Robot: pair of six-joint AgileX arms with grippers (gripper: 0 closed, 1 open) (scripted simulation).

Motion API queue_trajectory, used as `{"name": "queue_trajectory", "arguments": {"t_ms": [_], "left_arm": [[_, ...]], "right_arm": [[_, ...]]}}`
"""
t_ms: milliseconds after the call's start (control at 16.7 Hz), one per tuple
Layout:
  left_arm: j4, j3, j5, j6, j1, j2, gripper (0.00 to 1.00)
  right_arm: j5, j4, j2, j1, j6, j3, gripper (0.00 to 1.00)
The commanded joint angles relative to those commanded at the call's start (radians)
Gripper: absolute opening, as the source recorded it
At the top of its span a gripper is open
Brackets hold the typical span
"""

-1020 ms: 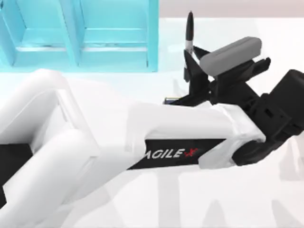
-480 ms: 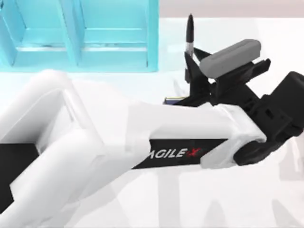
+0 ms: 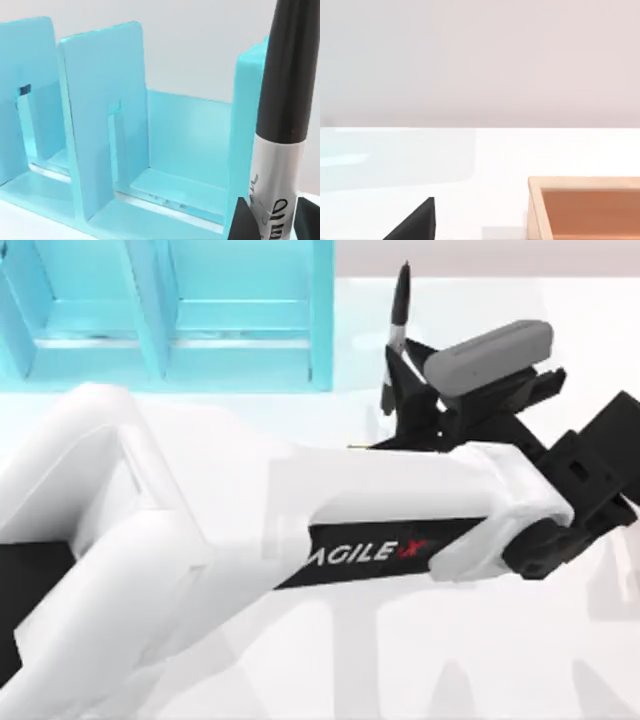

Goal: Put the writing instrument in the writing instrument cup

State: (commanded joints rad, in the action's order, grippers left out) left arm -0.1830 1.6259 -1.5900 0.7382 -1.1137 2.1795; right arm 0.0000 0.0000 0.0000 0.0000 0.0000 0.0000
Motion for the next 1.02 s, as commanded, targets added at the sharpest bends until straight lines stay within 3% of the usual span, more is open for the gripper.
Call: {"name": "queue_trajectory", "arguments": {"t_ms": [240,1020], "left_arm": [[-0.003,0.001,0.001,0.002,0.0,0.0,0.0],[-0.003,0.001,0.001,0.002,0.0,0.0,0.98]], "right_arm": [[0.0,0.0,0.0,0.0,0.0,0.0,1.0],[0.0,0.0,0.0,0.0,0.0,0.0,1.0]]}}
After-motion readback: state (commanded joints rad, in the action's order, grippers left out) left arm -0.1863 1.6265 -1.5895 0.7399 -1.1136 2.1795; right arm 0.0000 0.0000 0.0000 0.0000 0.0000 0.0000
